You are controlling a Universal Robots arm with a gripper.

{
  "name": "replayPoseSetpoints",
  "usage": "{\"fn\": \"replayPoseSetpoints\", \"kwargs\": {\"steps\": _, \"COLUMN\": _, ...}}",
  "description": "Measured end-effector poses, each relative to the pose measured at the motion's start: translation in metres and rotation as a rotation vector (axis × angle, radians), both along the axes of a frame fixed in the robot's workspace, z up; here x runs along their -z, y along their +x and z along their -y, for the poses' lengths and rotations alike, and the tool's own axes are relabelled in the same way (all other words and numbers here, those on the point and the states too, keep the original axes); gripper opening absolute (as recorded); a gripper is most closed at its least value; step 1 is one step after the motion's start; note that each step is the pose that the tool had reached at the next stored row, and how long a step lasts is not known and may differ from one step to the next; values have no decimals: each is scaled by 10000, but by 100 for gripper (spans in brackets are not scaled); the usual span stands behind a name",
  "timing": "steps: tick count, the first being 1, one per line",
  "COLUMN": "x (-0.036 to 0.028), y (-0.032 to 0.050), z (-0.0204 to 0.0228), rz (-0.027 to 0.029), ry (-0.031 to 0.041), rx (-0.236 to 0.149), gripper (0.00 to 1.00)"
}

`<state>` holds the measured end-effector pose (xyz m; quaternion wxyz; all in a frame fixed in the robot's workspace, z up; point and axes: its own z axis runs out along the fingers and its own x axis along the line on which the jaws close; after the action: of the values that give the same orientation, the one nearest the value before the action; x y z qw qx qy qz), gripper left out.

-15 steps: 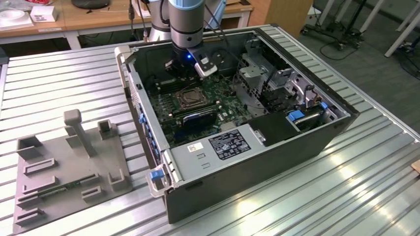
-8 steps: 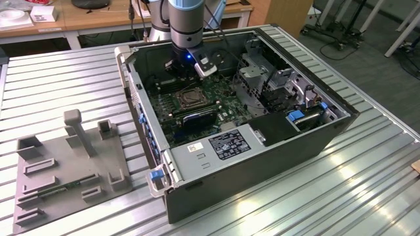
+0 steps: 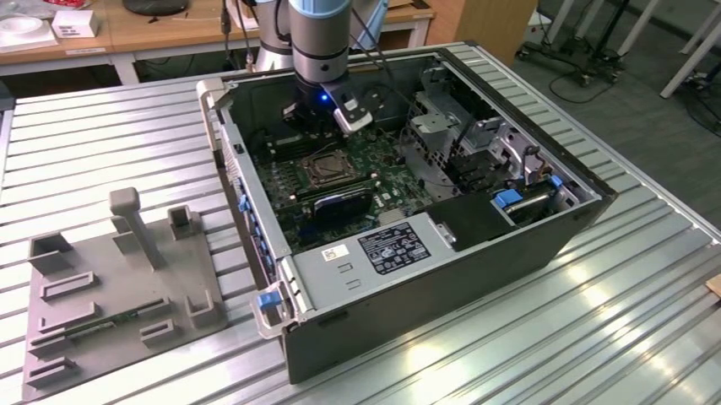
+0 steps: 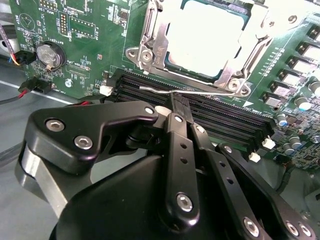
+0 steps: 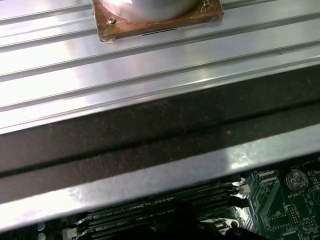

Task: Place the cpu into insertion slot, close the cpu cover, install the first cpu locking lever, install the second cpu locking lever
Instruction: 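Install the first cpu locking lever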

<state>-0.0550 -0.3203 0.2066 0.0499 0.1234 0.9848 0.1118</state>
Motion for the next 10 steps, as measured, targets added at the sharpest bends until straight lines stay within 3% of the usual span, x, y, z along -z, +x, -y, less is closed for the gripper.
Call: {"fn": "replayPoseSetpoints", "kwargs": {"steps": 10, "x": -1, "y": 0, "z": 39, "rz": 0, "ry": -4, "rx": 2, "gripper": 11}}
